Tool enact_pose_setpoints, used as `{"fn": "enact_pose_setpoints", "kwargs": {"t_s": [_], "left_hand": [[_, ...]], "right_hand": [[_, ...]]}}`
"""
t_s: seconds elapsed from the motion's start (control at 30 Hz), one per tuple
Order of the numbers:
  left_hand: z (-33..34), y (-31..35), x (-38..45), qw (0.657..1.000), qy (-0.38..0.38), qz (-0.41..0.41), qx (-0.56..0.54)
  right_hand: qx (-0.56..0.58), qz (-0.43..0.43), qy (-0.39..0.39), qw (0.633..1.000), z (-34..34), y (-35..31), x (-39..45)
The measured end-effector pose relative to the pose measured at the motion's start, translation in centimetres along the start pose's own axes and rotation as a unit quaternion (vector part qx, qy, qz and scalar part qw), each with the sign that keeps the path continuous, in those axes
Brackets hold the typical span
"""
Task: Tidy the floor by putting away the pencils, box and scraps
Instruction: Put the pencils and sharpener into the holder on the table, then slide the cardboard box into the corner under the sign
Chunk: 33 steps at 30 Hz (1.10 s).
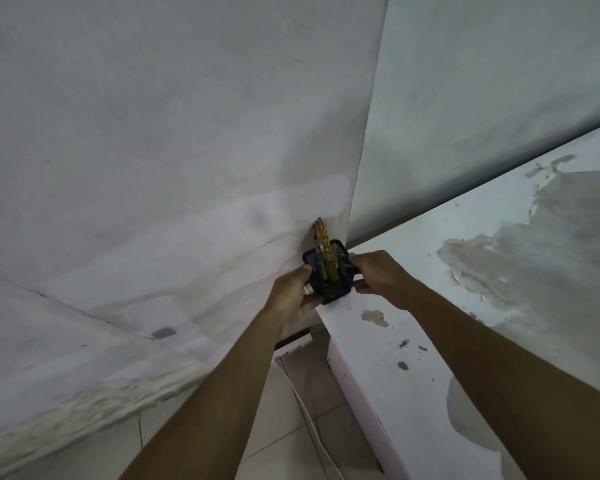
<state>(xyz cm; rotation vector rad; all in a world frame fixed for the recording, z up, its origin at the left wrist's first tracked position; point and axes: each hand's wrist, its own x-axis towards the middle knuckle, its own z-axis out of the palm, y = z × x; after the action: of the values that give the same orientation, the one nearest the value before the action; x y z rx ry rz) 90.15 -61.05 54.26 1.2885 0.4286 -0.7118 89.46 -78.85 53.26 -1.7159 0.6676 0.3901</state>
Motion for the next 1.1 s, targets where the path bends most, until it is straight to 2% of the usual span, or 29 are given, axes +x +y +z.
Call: {"fn": "enact_pose_setpoints", "kwargs": {"t_s": [0.23, 0.37, 0.43, 0.57, 0.73, 0.97, 1.1], "left_hand": [[-0.4, -0.3, 0.7, 1.0, -0.005, -0.004, 0.027], [-0.5, 0.0, -0.1, 0.996, 0.021, 0.002, 0.089], [-0.8, 0.5, -0.8, 0.989, 0.041, 0.034, 0.14], [-1.9, 1.6, -3.5, 0.948, 0.075, 0.122, 0.285], [-3.1, 3.3, -9.1, 0.887, 0.132, 0.21, 0.389], [-4.8, 4.5, -19.0, 0.784, 0.262, 0.272, 0.493], [-6.8, 4.0, -23.4, 0.758, 0.308, 0.314, 0.481]], "right_hand": [[-0.011, 0.004, -0.003, 1.0, 0.1, 0.2, 0.0], [-0.063, -0.023, 0.009, 0.998, -0.4, 0.4, -0.9], [-0.116, -0.055, 0.019, 0.992, -0.7, 0.3, -1.6], [-0.24, -0.12, 0.045, 0.962, -1.3, -1.4, -3.9], [-0.382, -0.178, 0.101, 0.901, -0.6, -5.0, -8.7], [-0.393, -0.294, 0.138, 0.86, 3.0, -8.0, -17.0], [-0.371, -0.34, 0.154, 0.851, 5.7, -8.4, -21.2]]}}
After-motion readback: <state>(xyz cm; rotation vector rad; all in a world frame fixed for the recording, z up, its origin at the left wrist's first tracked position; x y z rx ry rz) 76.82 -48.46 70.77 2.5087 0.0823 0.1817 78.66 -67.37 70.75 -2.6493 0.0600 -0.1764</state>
